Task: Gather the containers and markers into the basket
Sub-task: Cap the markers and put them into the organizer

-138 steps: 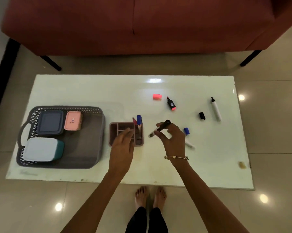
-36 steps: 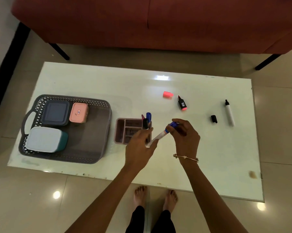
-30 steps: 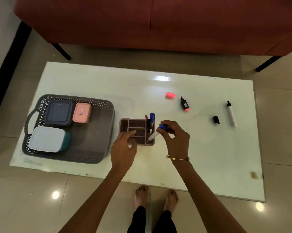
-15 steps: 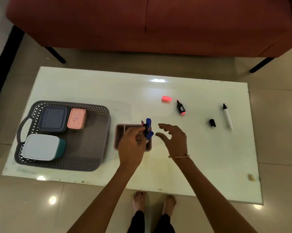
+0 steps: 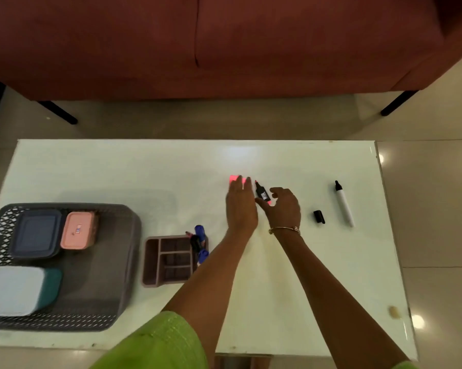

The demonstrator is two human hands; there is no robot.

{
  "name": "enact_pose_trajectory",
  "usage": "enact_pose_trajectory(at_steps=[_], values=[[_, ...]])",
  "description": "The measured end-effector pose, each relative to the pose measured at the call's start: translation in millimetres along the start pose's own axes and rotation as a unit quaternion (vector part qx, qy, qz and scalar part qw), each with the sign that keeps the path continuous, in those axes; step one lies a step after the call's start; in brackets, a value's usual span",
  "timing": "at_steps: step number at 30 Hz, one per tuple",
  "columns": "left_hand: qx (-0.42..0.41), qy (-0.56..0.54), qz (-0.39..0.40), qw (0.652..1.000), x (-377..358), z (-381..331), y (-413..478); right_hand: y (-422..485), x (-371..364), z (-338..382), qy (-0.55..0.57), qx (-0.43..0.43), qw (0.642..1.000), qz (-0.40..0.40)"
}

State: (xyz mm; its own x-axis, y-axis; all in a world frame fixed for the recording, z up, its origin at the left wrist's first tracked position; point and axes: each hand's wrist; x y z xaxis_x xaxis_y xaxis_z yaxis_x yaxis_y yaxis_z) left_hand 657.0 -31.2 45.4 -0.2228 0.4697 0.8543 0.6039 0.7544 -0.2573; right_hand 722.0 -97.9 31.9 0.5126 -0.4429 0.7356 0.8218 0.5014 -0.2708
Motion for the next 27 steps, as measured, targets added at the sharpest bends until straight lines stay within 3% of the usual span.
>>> enact_pose_trajectory(at_steps=[5,12,17,21,27], values=[[0.012,0.117,0.022,0.993,-26.6,19.7,32.8,20.1,-21.4,-10.6,-0.084,0.022,0.995,0.047],[-0.007,0.12,-0.035,0.992,-29.8,26.2,34.5,18.2,-25.3,-17.5,-0.069,0.01,0.997,0.011],[0.038,-0.1,-0.04,0.993,-22.1,22.8,10.8,0.9,4.4,-16.3,0.115,-0.051,0.992,-0.018],[-0.007,-0.22,-0.018,0.975,-10.8,19.2,-20.2,-24.1,38.1,-17.3,0.222,-0.061,0.973,0.0],[-0.027,-0.304,0.002,0.952,13.3,6.6,-54.5,-50.9,74.4,-12.2,0.167,-0.01,0.986,0.001]])
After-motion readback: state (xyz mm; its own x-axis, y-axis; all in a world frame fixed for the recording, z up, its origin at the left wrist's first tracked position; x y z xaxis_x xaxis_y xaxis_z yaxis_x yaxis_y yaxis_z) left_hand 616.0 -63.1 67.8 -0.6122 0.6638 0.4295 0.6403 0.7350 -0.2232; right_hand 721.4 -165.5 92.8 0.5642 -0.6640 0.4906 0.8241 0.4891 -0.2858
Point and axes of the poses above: each hand's wrist, its own y-axis towards the middle knuckle, its own x-axis out of the back of the hand, z = x × y, and after that the axes turned 1 degree about -z, right-handed
